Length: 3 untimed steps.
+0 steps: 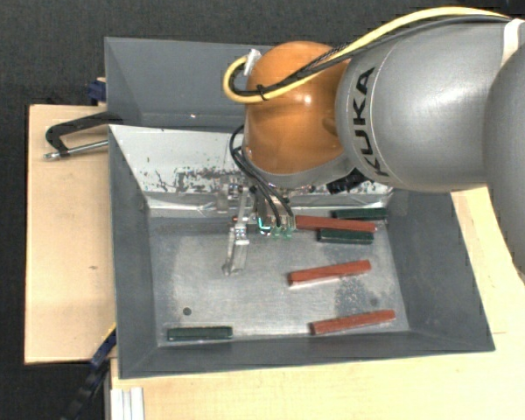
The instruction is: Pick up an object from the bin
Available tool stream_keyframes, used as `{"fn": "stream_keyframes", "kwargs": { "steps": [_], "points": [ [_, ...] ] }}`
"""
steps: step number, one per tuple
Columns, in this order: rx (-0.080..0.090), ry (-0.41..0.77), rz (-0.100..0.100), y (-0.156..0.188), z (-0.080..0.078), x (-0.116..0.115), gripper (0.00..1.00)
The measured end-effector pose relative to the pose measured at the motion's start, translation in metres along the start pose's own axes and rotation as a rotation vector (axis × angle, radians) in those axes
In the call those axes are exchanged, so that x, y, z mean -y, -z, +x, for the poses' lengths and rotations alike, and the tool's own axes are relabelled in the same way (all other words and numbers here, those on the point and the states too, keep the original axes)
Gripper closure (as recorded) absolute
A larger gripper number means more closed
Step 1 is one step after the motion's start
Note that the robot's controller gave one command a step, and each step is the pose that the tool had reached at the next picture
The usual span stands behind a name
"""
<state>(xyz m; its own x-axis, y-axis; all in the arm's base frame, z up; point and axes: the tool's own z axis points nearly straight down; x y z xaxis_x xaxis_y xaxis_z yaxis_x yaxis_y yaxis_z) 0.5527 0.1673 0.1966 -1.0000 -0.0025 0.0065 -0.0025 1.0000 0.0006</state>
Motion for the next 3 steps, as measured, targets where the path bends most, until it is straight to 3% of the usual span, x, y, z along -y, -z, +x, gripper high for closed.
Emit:
{"fn": "stream_keyframes", "kwargs": {
  "steps": [2, 3],
  "points": [
    [0.008, -0.002, -0.001, 0.004, -0.002, 0.001, 0.0],
    [0.015, 0.043, -0.002, -0.04, 0.021, -0.022, 0.0]
  ]
}}
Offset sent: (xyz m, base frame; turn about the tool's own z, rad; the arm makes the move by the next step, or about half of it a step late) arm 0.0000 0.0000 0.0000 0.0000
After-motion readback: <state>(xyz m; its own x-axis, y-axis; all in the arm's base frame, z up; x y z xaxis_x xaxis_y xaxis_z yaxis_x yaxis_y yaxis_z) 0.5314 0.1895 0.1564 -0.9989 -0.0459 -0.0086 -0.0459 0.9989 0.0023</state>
